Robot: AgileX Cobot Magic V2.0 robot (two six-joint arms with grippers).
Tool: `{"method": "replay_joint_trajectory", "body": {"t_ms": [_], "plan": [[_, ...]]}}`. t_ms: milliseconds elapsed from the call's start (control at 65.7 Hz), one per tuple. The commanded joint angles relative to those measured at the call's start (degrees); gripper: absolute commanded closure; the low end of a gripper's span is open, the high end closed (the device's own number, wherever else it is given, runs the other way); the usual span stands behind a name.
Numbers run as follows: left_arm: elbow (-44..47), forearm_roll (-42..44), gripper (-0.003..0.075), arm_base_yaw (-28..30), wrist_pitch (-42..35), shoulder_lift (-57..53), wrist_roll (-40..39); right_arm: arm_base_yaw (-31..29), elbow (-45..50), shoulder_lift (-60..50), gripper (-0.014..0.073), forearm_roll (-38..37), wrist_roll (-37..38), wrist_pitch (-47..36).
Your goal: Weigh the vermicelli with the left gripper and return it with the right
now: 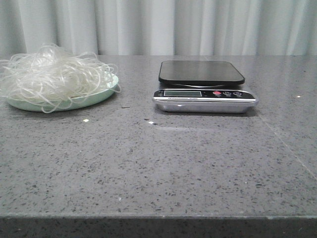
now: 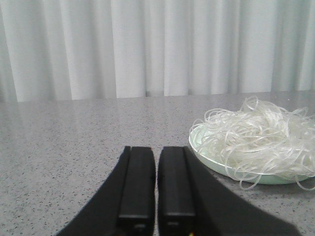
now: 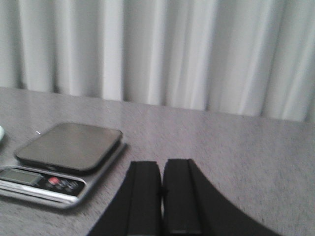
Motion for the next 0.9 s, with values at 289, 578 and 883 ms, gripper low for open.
{"method": "replay_joint_trajectory", "body": {"t_ms": [289, 578, 883], "plan": [[0.36, -0.08, 0.0575, -0.28, -4.66, -1.08, -0.52, 0.17, 13.69, -7.45, 0.0412, -10.34, 12.17, -15.48], [0.36, -0.08, 0.0575, -0.28, -4.66, -1.08, -0.52, 2.51, 13.74, -7.56, 0.0412, -12.67, 13.51, -15.11], [0.36, -0.08, 0.0575, -0.28, -4.66, -1.08, -0.52, 2.42, 13.74, -7.56, 0.0412, -13.80, 15.38, -15.11]]}}
